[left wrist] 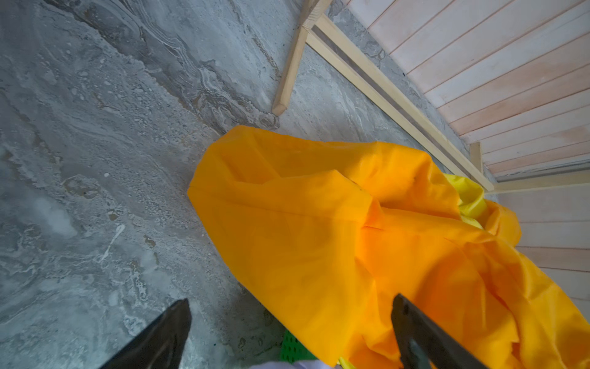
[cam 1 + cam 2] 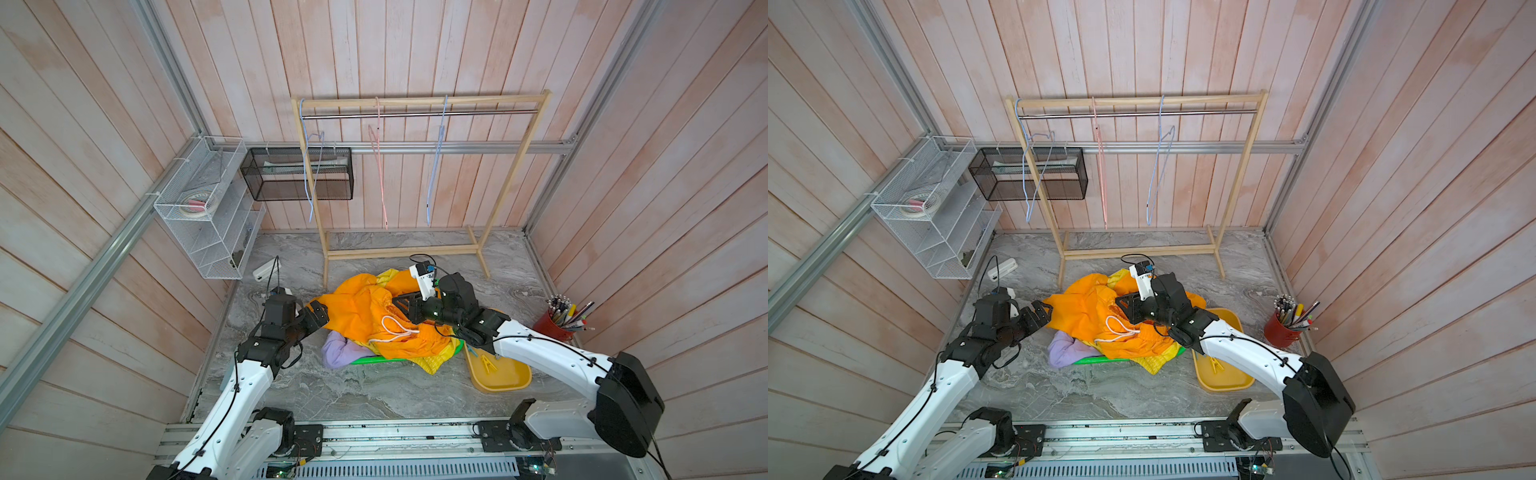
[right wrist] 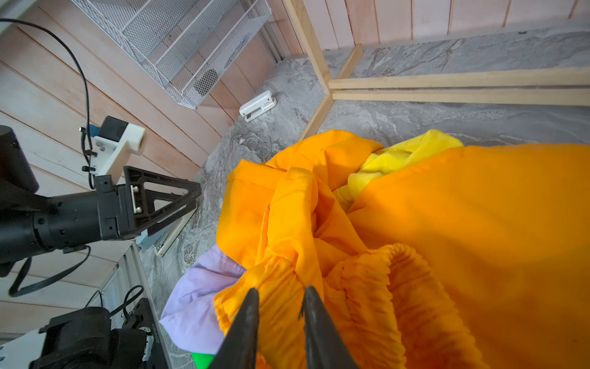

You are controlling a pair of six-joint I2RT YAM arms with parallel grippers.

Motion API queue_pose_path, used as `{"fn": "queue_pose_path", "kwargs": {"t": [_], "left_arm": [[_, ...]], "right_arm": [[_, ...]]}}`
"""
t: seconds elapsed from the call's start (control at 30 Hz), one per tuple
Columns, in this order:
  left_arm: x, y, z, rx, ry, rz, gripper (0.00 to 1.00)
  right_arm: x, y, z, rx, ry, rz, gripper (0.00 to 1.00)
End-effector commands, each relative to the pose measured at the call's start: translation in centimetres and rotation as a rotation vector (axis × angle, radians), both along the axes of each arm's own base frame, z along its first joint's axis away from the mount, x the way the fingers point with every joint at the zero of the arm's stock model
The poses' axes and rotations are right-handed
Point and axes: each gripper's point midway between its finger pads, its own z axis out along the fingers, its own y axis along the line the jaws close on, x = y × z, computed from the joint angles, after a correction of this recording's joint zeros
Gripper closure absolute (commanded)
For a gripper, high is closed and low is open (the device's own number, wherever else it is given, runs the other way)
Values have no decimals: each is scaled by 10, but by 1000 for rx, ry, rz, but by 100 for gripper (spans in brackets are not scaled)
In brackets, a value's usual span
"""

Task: Remove the clothespins securing shorts to the hanger
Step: Adjust the shorts in the basket.

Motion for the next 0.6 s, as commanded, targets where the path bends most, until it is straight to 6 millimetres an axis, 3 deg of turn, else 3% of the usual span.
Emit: {"fn": "queue_pose_path", "kwargs": {"t": [0.0, 0.17, 0.37, 0.57], "left_arm": [[-4, -4, -24, -68, 43, -25, 0], [6, -9, -46, -131, 61, -9, 0], [22, 0, -44, -138, -9, 56, 1], [37, 5, -43, -137, -52, 84, 30]], "right_arm": [[-3, 7, -25, -35, 32, 42, 74], [-2, 9, -35, -45, 34, 57, 75], [-3, 7, -34, -41, 14, 60, 75], [-6, 6, -34, -31, 14, 64, 75]]}}
